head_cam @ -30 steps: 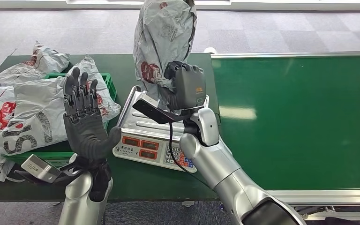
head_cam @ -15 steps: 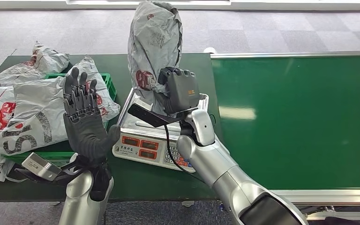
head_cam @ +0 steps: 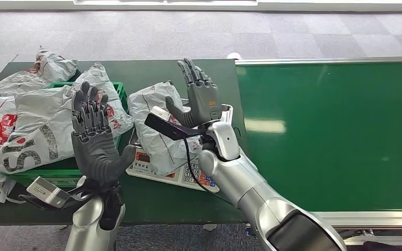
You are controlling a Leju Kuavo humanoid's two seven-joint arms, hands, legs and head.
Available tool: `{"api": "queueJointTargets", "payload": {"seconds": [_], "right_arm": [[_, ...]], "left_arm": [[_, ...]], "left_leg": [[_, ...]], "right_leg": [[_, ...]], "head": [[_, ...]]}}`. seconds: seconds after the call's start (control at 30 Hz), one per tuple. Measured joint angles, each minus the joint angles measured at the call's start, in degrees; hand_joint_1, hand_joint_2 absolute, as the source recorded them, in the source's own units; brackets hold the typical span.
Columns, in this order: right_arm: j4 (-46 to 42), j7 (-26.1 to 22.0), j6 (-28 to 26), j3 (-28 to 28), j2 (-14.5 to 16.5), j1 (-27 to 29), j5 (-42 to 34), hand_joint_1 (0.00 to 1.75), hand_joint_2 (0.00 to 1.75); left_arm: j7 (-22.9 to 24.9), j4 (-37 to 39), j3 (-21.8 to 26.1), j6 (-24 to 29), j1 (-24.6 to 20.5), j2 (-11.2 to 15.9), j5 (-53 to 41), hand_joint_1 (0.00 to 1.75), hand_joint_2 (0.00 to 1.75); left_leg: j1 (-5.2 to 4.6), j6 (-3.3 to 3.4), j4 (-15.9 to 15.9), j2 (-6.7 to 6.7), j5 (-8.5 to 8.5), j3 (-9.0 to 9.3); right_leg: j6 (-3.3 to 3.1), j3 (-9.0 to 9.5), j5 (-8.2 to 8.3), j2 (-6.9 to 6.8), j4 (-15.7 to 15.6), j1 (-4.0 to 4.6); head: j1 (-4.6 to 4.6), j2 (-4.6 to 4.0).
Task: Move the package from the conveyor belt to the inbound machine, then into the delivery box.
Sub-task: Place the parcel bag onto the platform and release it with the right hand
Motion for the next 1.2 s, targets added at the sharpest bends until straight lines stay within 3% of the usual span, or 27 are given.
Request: {"api": "queueJointTargets", "payload": {"seconds": [0.43, 0.5, 0.57, 0.67, 0.77, 0.93, 1.07, 1.2], "right_arm": [[0.30, -0.74, 1.64, -0.60, 0.00, -0.01, 0.16, 0.00, 0.00], [-0.87, -3.45, -1.37, -1.25, -0.04, 0.70, 0.17, 0.00, 0.87], [-6.62, -10.22, -5.18, -3.75, -0.10, 3.51, -0.22, 0.00, 1.75], [-24.54, -23.48, -7.24, -11.06, -0.07, 10.26, -5.26, 0.00, 1.75], [-44.28, -30.12, -7.45, -17.69, -0.05, 16.41, -12.28, 0.00, 1.75], [-67.38, -31.51, -7.37, -22.36, -0.05, 23.02, -15.48, 0.00, 1.75], [-76.12, -31.49, -7.24, -23.56, -0.05, 25.43, -16.18, 0.00, 1.75], [-81.08, -31.45, -7.20, -23.74, -0.10, 27.08, -16.67, 0.00, 1.75]], "left_arm": [[-0.01, -1.11, -1.02, 2.14, 1.43, 0.89, 0.53, 0.00, 1.75], [0.04, -1.33, -1.10, 2.72, 1.80, 1.01, 0.27, 0.00, 1.75], [0.64, -1.05, -1.10, 4.25, 1.99, 1.15, -0.99, 0.00, 1.75], [2.77, 1.56, -1.09, 8.99, 1.00, 1.58, -5.79, 0.00, 1.75], [6.96, 6.58, -0.94, 14.38, -1.62, 2.41, -12.79, 0.00, 1.75], [14.72, 14.42, -0.62, 21.84, -6.01, 3.93, -25.45, 0.00, 1.75], [18.55, 18.04, -0.62, 23.03, -8.06, 4.42, -30.76, 0.00, 1.75], [28.50, 24.11, -0.88, 24.35, -11.26, 5.69, -49.18, 0.00, 1.75]], "left_leg": [[0.00, 0.00, 0.00, 0.00, 0.00, 0.00], [0.00, 0.00, 0.01, -0.01, 0.00, 0.00], [0.00, 0.00, 0.02, -0.07, 0.00, -0.01], [-0.01, 0.01, 0.04, -0.36, 0.00, -0.14], [-0.02, 0.02, 0.05, -0.63, 0.00, -0.21], [-0.05, 0.06, 0.05, -0.31, -0.06, -0.16], [-0.05, 0.07, 0.05, -0.29, -0.06, -0.13], [-0.04, 0.04, 0.05, -0.26, -0.03, -0.09]], "right_leg": [[0.00, -0.01, 0.00, 0.01, 0.00, 0.00], [0.00, -0.02, 0.00, 0.00, 0.00, 0.00], [0.00, -0.04, 0.00, -0.04, 0.00, 0.00], [0.02, -0.07, -0.04, -0.31, -0.02, -0.01], [0.06, -0.04, -0.08, -0.55, -0.04, -0.04], [0.07, -0.08, -0.06, -0.35, -0.04, -0.09], [0.07, -0.08, -0.05, -0.34, -0.04, -0.07], [0.02, -0.08, -0.02, -0.32, -0.04, -0.05]], "head": [[-0.01, 0.00], [0.00, 0.00], [-0.01, 0.00], [-0.01, 0.00], [0.02, 0.00], [0.01, 0.00], [0.01, 0.00], [-0.01, 0.00]]}}
